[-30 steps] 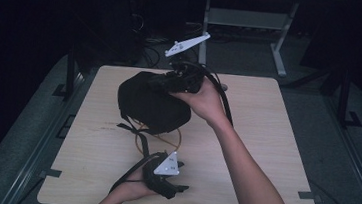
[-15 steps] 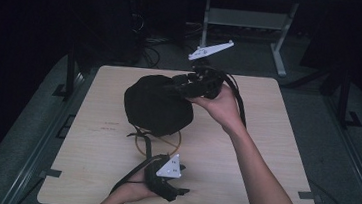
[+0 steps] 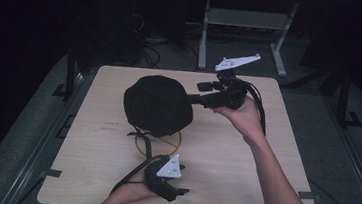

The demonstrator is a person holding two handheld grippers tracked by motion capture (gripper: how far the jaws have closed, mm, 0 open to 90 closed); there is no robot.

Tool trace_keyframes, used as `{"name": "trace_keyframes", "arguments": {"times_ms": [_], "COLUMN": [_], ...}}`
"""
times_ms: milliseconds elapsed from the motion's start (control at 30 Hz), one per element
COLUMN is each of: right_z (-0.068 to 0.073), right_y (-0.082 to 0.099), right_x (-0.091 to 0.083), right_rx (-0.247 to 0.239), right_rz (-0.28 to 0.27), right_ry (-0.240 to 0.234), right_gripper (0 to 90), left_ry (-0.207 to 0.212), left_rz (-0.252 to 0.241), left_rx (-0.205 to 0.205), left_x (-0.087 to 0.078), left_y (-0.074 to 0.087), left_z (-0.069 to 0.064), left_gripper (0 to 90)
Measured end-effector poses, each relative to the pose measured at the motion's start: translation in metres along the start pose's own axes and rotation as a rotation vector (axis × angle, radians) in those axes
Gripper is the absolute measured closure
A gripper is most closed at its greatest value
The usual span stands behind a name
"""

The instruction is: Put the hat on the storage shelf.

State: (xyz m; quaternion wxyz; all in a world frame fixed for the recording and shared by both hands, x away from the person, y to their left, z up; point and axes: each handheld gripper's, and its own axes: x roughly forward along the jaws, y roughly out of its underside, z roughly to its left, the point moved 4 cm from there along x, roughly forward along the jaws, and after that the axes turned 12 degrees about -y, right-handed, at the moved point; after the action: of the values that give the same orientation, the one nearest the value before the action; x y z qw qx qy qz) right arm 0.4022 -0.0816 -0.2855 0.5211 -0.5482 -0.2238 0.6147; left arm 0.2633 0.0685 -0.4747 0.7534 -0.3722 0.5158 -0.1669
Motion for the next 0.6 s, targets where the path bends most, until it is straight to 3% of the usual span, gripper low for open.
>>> {"name": "trace_keyframes", "arguments": {"times_ms": [600], "right_z": [-0.01], "right_y": [0.049], "right_x": [-0.044], "right_rx": [0.042], "right_rz": [-0.008], "right_ry": [0.071], "right_gripper": [29.1], "left_ry": [-0.012], "left_rz": [-0.004], "left_rx": [0.007], "left_x": [0.001], "left_y": [0.001], "left_z": [0.002], "left_gripper": [27.6]}}
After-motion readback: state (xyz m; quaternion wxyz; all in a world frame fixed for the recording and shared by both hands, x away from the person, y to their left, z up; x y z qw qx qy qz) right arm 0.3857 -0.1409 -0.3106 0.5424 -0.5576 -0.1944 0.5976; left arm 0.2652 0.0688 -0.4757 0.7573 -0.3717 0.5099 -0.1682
